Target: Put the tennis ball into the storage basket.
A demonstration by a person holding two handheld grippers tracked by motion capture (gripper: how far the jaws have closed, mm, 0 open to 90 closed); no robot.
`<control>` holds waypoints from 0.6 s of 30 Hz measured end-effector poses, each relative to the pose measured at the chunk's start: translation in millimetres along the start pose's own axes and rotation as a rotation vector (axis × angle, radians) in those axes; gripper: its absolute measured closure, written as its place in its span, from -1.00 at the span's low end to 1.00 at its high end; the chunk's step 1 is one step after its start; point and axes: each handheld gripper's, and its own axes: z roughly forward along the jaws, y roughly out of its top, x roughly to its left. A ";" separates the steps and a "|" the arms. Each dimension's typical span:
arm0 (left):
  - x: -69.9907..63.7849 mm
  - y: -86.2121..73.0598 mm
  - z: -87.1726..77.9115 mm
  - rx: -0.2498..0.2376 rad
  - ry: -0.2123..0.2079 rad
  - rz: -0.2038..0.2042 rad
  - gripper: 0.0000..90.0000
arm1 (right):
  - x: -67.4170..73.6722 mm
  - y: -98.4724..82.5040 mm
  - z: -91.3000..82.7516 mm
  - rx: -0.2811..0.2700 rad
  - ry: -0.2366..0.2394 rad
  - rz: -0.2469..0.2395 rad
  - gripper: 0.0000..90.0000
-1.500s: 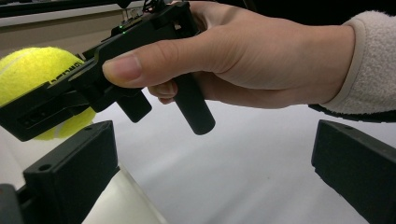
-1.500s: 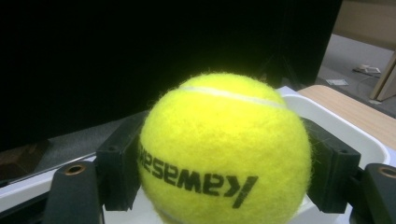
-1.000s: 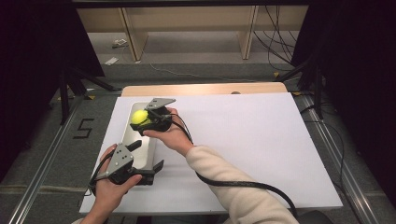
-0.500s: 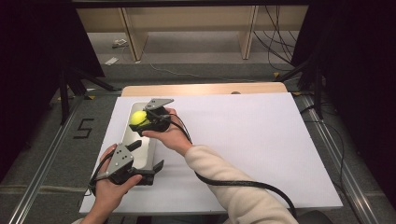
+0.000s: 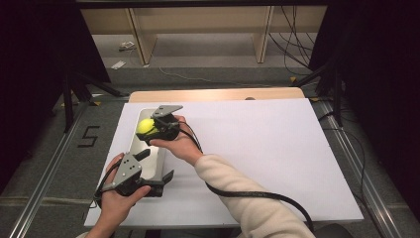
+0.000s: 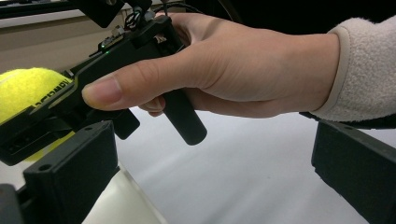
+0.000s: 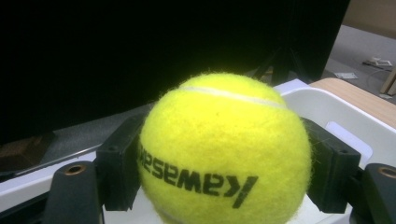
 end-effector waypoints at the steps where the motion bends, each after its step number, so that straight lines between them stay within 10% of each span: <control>1: 0.0 0.0 -0.2 0.000 0.000 0.001 -1.00 | -0.1 -0.1 0.2 0.001 0.001 -0.001 -0.41; 18: -0.1 0.0 -0.1 0.000 -0.001 -0.001 -1.00 | 1.5 -1.6 4.8 0.018 0.012 0.001 -0.41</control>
